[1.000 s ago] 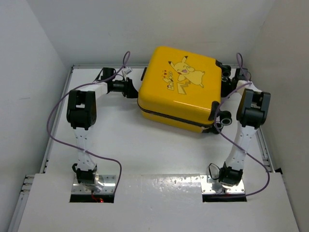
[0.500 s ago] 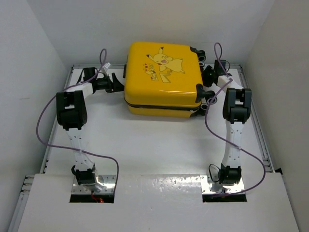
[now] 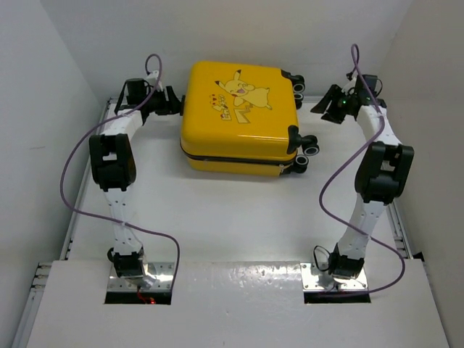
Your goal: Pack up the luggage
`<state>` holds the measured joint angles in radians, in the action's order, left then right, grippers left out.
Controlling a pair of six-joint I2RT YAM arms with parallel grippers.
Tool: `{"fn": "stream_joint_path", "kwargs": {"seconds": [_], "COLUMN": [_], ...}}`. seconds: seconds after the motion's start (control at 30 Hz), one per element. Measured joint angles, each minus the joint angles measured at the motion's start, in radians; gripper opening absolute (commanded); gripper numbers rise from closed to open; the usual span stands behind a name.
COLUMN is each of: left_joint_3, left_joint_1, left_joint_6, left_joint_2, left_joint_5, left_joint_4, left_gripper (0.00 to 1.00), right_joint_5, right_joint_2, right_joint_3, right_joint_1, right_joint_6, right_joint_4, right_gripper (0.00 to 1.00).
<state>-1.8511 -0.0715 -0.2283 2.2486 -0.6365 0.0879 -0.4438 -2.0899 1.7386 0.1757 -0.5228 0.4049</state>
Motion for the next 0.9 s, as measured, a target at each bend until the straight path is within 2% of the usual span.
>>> {"fn": "stream_joint_path", "kwargs": {"seconds": [0.2,0.4,0.47,0.63,0.8,0.9], "left_joint_3": [-0.04,-0.005,0.021,0.053,0.105,0.142], "left_joint_1": [0.019,0.02,0.022,0.052,0.083,0.086], "left_joint_6": [-0.043,-0.045,-0.042,-0.006,0.017,0.021], "left_joint_2": [0.111,0.102,0.087,0.041,-0.03,-0.066], "left_joint_5": [-0.019,-0.035,-0.022,0.098,0.285,0.316], "left_joint_4": [-0.008,-0.048,-0.064,-0.027,0.05,0.097], "left_gripper": [0.59,0.59,0.55,0.53,0.53,0.53], "right_joint_5": [-0.088,-0.134,-0.135,-0.135,-0.137,-0.135], "right_joint_2": [0.042,0.054,0.06,0.077,0.097,0.168], "right_joint_3": [0.024,0.023,0.023,0.027,0.034,-0.029], "right_joint_1": [0.005,0.0,0.007,0.023,0.027,0.032], "right_joint_6": [0.103,0.193,0.215,0.267,0.327,0.353], "right_joint_4": [0.116,0.262,0.292,0.354,0.414,0.404], "right_gripper": [0.56,0.56,0.56,0.53,0.52,0.5]}}
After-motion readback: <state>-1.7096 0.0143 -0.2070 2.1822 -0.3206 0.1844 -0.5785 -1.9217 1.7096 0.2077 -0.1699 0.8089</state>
